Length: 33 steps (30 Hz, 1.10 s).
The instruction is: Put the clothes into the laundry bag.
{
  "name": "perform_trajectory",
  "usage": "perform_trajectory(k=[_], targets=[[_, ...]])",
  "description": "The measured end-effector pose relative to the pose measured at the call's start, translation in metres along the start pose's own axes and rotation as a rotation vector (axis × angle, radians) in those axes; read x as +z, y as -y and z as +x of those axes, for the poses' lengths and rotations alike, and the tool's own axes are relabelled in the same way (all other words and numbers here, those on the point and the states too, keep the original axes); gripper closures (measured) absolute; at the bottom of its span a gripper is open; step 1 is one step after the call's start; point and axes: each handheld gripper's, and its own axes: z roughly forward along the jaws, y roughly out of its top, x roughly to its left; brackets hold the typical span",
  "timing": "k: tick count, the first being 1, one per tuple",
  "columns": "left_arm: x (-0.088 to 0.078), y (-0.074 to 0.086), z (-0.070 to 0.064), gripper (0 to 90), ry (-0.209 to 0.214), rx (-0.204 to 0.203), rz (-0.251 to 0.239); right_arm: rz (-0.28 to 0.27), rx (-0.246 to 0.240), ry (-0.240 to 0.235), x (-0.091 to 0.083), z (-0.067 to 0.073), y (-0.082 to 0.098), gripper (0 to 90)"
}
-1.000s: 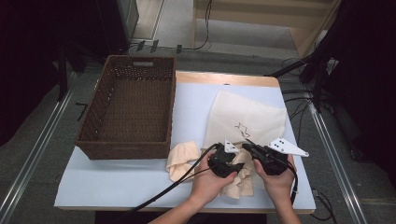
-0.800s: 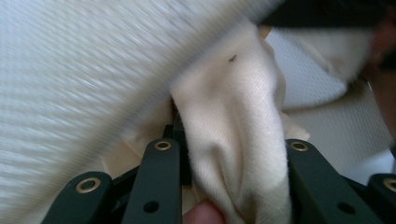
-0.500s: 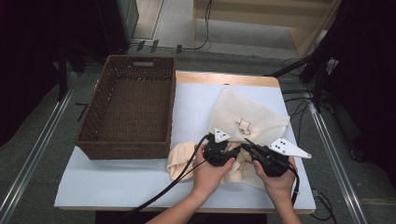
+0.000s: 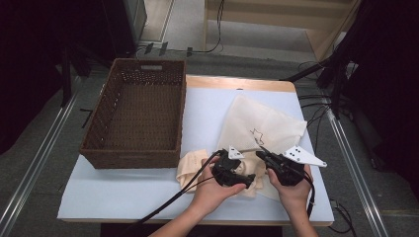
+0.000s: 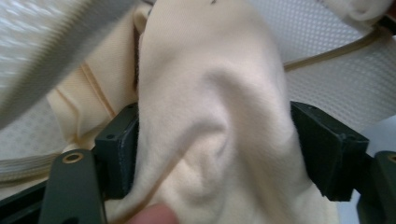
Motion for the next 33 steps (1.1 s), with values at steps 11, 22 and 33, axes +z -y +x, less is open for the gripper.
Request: perform_trajectory(k=[11, 22, 33], targets=[[-0.014, -0.019, -0.007, 74.0, 0.036, 0.010, -0.148, -0.013, 0.000, -0.022, -0.001, 0.006, -0.002, 88.5], [0.015, -0.017, 0.000, 42.3, 0.021, -0.041, -0.061, -0.028, 0.024, -0.041, -0.006, 0.001, -0.005, 88.4], [0.010, 0.002, -0.013, 25.9, -0.062, 0.054, -0.008, -0.018, 0.053, -0.021, -0.002, -0.007, 0.001, 88.4]])
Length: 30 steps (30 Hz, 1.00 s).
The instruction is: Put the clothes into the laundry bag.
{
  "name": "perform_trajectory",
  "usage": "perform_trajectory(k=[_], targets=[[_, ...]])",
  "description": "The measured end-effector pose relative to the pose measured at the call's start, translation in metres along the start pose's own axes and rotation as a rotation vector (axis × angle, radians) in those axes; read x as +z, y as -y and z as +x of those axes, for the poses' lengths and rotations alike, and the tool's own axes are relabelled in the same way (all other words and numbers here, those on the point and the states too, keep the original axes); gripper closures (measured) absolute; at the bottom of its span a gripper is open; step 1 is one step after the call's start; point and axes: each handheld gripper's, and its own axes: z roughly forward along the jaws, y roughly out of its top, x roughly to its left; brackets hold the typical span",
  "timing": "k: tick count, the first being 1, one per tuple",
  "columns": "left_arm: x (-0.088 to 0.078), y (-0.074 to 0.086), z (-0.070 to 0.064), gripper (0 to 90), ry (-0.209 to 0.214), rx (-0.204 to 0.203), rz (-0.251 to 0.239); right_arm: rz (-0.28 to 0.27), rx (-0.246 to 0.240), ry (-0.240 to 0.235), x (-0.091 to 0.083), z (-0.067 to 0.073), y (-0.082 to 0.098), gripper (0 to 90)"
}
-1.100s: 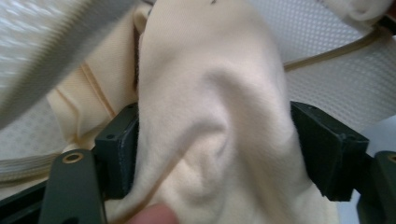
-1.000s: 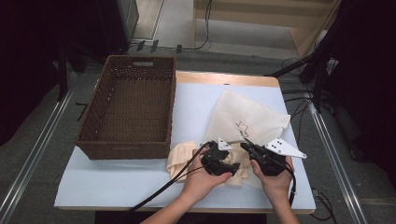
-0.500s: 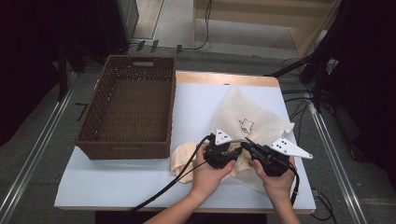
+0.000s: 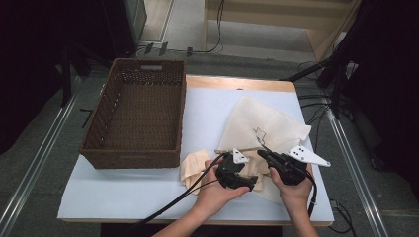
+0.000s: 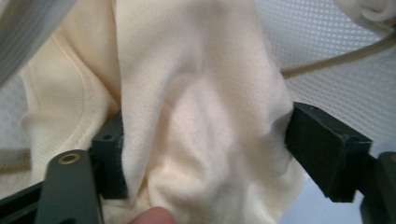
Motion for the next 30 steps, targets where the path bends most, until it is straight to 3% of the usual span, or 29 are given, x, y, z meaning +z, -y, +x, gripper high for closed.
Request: perform_trajectory(k=[2, 3, 5, 6, 7, 8, 10, 12, 13, 14, 15, 16, 17, 20, 24, 28, 30], targets=[[0.000, -0.005, -0.002, 52.8, 0.045, 0.015, 0.021, 0.006, -0.003, -0.002, 0.002, 0.001, 0.001, 88.4], [0.000, -0.007, -0.002, 75.1, 0.057, 0.025, -0.004, 0.006, -0.003, -0.008, 0.003, 0.003, 0.001, 88.4], [0.000, -0.010, 0.001, 76.5, 0.077, -0.002, -0.022, 0.006, -0.004, -0.008, 0.003, 0.003, 0.001, 88.4], [-0.002, -0.013, 0.003, 77.1, 0.092, -0.047, -0.074, 0.006, -0.003, -0.012, 0.003, 0.004, 0.000, 88.4], [-0.005, -0.015, 0.004, 77.6, 0.094, -0.065, -0.107, 0.004, -0.005, -0.017, 0.003, 0.005, 0.001, 88.4], [-0.009, -0.018, 0.006, 77.6, 0.097, -0.080, -0.176, 0.000, -0.008, -0.016, 0.002, 0.006, 0.000, 88.4], [-0.012, -0.022, 0.008, 77.5, 0.077, -0.108, -0.283, -0.008, -0.009, -0.020, 0.000, 0.008, -0.001, 88.4], [-0.008, -0.022, 0.009, 75.0, 0.032, -0.128, -0.311, -0.020, -0.007, -0.024, -0.003, 0.009, -0.004, 88.4], [-0.001, -0.022, 0.012, 75.0, 0.021, -0.142, -0.279, -0.020, -0.007, -0.024, -0.003, 0.009, -0.004, 88.4], [0.010, -0.023, 0.017, 71.6, 0.043, -0.168, -0.208, -0.017, -0.012, -0.021, -0.003, 0.009, -0.004, 88.4], [0.021, -0.021, 0.023, 64.3, 0.091, -0.203, -0.111, -0.008, -0.013, -0.012, -0.002, 0.008, -0.003, 88.4], [0.022, -0.018, 0.025, 54.1, 0.105, -0.199, -0.103, -0.001, -0.007, -0.007, -0.002, 0.004, 0.001, 88.4], [0.019, -0.016, 0.024, 54.1, 0.102, -0.177, -0.115, -0.001, -0.007, -0.007, -0.002, 0.004, 0.001, 88.4], [-0.004, -0.012, 0.016, 40.8, 0.119, -0.079, -0.149, 0.002, 0.001, 0.004, -0.003, 0.000, 0.002, 88.4], [-0.031, -0.004, 0.014, 37.0, 0.117, 0.003, -0.168, -0.001, 0.008, 0.012, -0.003, -0.004, 0.002, 88.4], [-0.032, 0.013, 0.022, 28.9, 0.000, 0.021, -0.067, 0.005, 0.008, 0.015, 0.000, -0.004, 0.003, 88.4], [-0.023, 0.020, 0.024, 28.2, -0.021, 0.010, -0.014, 0.009, 0.006, 0.018, 0.001, -0.003, 0.003, 88.3]])
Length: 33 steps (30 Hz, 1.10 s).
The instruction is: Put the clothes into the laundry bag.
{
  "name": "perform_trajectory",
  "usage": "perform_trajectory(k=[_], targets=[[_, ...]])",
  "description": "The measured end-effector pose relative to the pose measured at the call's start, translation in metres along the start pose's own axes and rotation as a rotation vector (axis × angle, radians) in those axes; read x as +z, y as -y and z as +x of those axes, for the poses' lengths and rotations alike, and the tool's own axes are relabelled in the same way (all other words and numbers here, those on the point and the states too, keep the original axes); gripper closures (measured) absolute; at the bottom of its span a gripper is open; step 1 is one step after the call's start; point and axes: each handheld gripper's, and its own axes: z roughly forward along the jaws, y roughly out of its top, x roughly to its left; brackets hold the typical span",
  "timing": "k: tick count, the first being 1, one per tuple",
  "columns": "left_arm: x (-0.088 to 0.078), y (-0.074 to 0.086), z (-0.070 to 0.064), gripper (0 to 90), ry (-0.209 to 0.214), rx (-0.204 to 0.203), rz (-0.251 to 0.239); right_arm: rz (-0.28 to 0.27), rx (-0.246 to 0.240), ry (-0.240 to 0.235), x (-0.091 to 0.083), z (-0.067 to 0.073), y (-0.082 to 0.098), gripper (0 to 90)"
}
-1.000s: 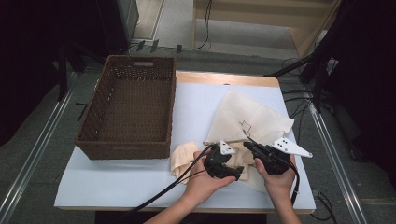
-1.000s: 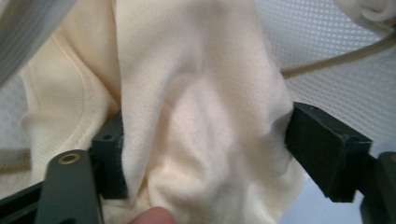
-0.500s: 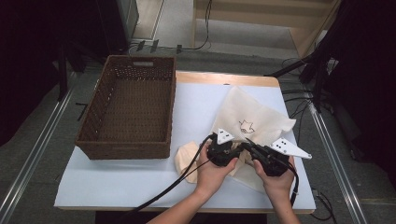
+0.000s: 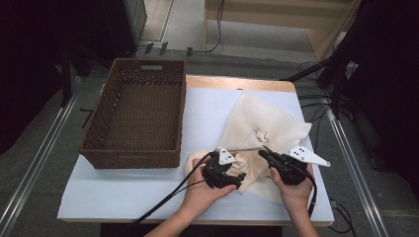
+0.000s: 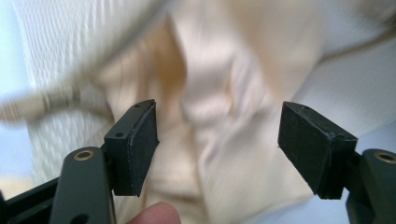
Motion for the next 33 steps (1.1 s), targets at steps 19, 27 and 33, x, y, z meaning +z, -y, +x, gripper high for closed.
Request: perform_trajectory(k=[19, 27, 33], targets=[[0.011, -0.041, -0.003, 76.9, 0.029, -0.159, -0.245, -0.019, 0.033, -0.098, -0.001, 0.016, -0.007, 88.4], [0.025, -0.031, 0.000, 47.9, 0.105, -0.136, -0.125, 0.011, 0.030, -0.056, 0.001, 0.006, 0.001, 88.4], [-0.014, -0.013, -0.007, 32.5, -0.011, -0.022, -0.150, 0.009, 0.044, -0.032, 0.001, -0.003, 0.002, 88.4]])
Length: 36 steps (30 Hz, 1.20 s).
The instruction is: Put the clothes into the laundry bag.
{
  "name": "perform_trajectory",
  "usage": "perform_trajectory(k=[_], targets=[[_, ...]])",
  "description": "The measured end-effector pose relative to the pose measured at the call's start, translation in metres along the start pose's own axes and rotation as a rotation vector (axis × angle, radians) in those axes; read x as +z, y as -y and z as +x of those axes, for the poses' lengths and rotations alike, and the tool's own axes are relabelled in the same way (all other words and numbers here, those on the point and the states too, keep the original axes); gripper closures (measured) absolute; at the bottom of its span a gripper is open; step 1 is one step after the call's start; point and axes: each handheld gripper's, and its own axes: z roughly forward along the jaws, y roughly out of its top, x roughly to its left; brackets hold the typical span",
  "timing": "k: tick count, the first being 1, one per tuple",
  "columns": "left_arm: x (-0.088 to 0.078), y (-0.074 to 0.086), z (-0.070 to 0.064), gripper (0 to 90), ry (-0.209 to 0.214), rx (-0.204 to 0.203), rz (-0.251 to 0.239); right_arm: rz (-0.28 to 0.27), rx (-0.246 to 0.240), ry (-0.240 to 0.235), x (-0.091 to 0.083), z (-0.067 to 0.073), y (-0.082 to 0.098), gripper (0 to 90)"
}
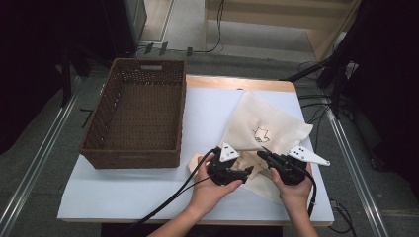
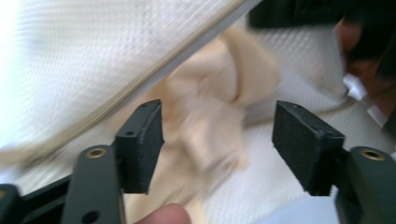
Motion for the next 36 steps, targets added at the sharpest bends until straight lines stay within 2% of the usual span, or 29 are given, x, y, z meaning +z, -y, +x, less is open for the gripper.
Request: perform_trajectory(k=[1, 2, 4, 6, 8, 9, 13, 14, 16, 18, 19, 20, 21, 22, 23, 24, 26, 27, 30, 33, 34, 36], targets=[[0.001, 0.005, 0.002, 30.7, -0.026, 0.003, 0.035, 0.000, 0.000, 0.001, 0.000, 0.000, 0.000, 88.4], [0.007, 0.011, 0.005, 28.6, -0.040, -0.004, 0.100, 0.000, -0.005, 0.004, 0.001, 0.000, 0.000, 88.4], [0.017, 0.019, 0.008, 24.8, -0.064, -0.025, 0.179, 0.000, -0.004, 0.008, 0.002, 0.000, 0.000, 88.4], [0.022, 0.019, 0.003, 25.7, -0.083, -0.014, 0.165, 0.008, -0.006, 0.006, 0.004, 0.002, 0.000, 88.4], [0.027, 0.016, -0.001, 35.6, -0.085, -0.021, 0.165, 0.011, -0.014, 0.006, 0.005, 0.004, 0.001, 88.4], [0.031, 0.013, -0.004, 39.5, -0.092, -0.009, 0.165, 0.011, -0.018, 0.004, 0.006, 0.005, 0.001, 88.4], [0.047, -0.001, -0.016, 57.7, -0.063, -0.008, 0.161, 0.017, -0.026, -0.004, 0.009, 0.008, 0.003, 88.4], [0.049, -0.005, -0.016, 64.8, -0.044, -0.031, 0.139, 0.017, -0.026, -0.004, 0.008, 0.008, 0.003, 88.4], [0.050, -0.014, -0.013, 78.1, 0.020, -0.122, 0.066, 0.011, -0.022, -0.007, 0.006, 0.010, 0.002, 88.4], [0.048, -0.021, -0.010, 80.0, 0.059, -0.166, -0.027, 0.002, -0.020, -0.011, 0.003, 0.010, 0.002, 88.4], [0.047, -0.023, -0.010, 80.1, 0.053, -0.174, -0.066, 0.001, -0.014, -0.016, 0.002, 0.009, 0.001, 88.4], [0.046, -0.025, -0.009, 80.1, 0.019, -0.178, -0.110, 0.001, -0.009, -0.021, 0.002, 0.009, 0.001, 88.4], [0.048, -0.025, -0.008, 79.8, -0.038, -0.182, -0.144, 0.000, -0.004, -0.023, 0.002, 0.007, 0.002, 88.4], [0.051, -0.025, -0.006, 79.3, -0.086, -0.196, -0.157, 0.000, 0.007, -0.031, 0.002, 0.006, 0.003, 88.5], [0.056, -0.023, -0.002, 78.4, -0.110, -0.212, -0.137, 0.003, 0.017, -0.035, 0.003, 0.005, 0.003, 88.5], [0.063, -0.022, 0.003, 76.6, -0.107, -0.228, -0.089, 0.004, 0.020, -0.036, 0.004, 0.004, 0.004, 88.5], [0.077, -0.016, 0.013, 67.8, -0.038, -0.266, 0.047, 0.010, 0.016, -0.031, 0.005, 0.002, 0.006, 88.5], [0.077, -0.015, 0.014, 62.0, -0.021, -0.267, 0.060, 0.012, 0.016, -0.029, 0.005, 0.001, 0.007, 88.4], [0.064, -0.012, 0.014, 49.3, 0.022, -0.209, 0.067, 0.009, 0.028, -0.022, 0.004, -0.003, 0.007, 88.5], [0.037, -0.008, 0.010, 36.9, 0.038, -0.115, 0.076, 0.004, 0.027, -0.015, 0.004, -0.006, 0.007, 88.4], [0.028, -0.006, 0.010, 35.3, 0.043, -0.081, 0.075, 0.004, 0.030, -0.011, 0.004, -0.006, 0.007, 88.5], [0.009, -0.002, 0.012, 30.8, 0.043, -0.015, 0.105, 0.003, 0.034, -0.007, 0.003, -0.005, 0.007, 88.4]])
